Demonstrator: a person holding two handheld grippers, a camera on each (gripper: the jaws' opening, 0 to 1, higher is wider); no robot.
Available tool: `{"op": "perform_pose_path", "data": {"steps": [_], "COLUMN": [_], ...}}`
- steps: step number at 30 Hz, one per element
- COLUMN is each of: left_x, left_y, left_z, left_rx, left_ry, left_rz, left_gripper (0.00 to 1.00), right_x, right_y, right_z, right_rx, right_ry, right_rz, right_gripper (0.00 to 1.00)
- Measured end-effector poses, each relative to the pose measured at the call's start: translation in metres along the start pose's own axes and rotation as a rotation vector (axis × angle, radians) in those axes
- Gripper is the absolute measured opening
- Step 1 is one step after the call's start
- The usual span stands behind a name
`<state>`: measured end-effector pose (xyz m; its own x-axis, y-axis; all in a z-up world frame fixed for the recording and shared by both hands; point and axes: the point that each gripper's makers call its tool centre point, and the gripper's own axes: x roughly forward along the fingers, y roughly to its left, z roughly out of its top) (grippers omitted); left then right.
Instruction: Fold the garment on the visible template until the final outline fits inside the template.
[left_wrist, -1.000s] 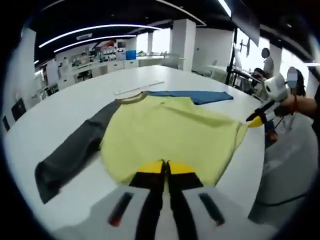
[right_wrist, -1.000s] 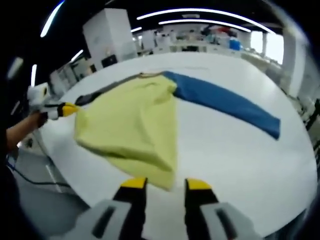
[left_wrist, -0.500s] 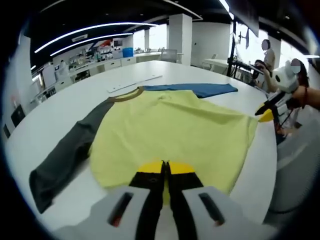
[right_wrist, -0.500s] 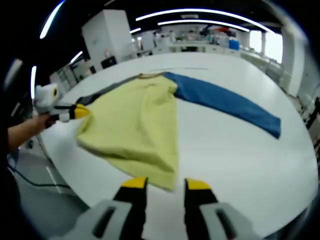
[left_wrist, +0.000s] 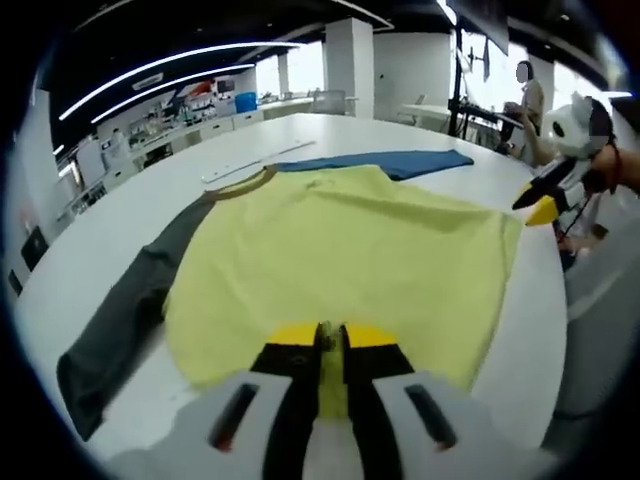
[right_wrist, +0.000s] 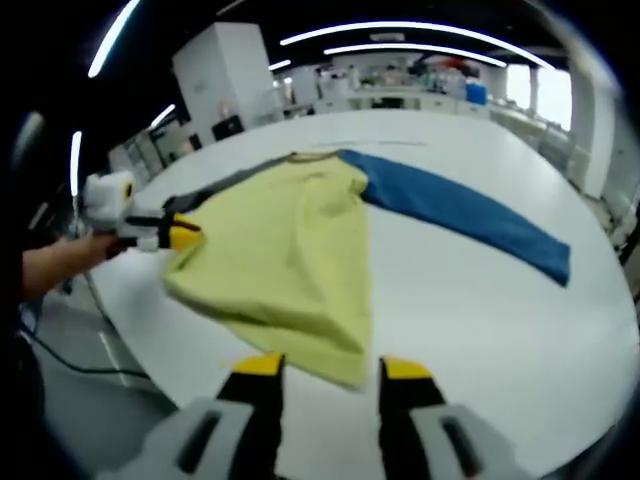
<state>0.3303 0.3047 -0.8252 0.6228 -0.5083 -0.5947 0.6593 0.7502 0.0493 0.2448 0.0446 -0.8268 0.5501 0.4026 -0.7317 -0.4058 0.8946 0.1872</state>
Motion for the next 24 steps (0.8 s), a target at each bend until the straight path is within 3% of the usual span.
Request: {"op": "perform_pose_path", "data": {"steps": [5, 10, 11, 16, 21, 22, 24], "left_x": [-0.014, -0.02, -0.02, -0.014, -0.008, -0.007, -0.005], "left_y": [0.002, 0.01, 0.013, 0.012, 0.017, 0.018, 0.014], "left_z": [0.003, -0.005, -0.008, -0.012, -0.029, -0.03, -0.024], "left_rx": [0.045, 0.091, 0.124, 0.142, 0.247, 0.279, 0.263], "left_ry": [-0.001, 0.032, 0.051, 0.079, 0.169, 0.172, 0.161], "left_rz": [-0.049, -0.066, -0.07, -0.113, -0.129, -0.127, -0.133], "left_gripper": [0.11, 0.11, 0.11, 0.1, 0.07, 0.07, 0.07], "right_x": [0.0, 0.001, 0.001, 0.003, 0.003, 0.003, 0.005], "right_y": [0.008, 0.012, 0.013, 0.008, 0.003, 0.002, 0.0], "right_z": [0.001, -0.001, -0.001, -0.002, -0.005, -0.005, -0.006], "right_rx": [-0.009, -0.016, -0.016, -0.007, -0.014, -0.015, -0.013], "right_ry": [0.001, 0.006, 0.008, 0.015, 0.03, 0.034, 0.036], "right_rz": [0.037, 0.06, 0.061, 0.043, 0.016, 0.012, 0.006], "right_gripper": [0.46, 0.53, 0.53, 0.47, 0.36, 0.35, 0.31]}}
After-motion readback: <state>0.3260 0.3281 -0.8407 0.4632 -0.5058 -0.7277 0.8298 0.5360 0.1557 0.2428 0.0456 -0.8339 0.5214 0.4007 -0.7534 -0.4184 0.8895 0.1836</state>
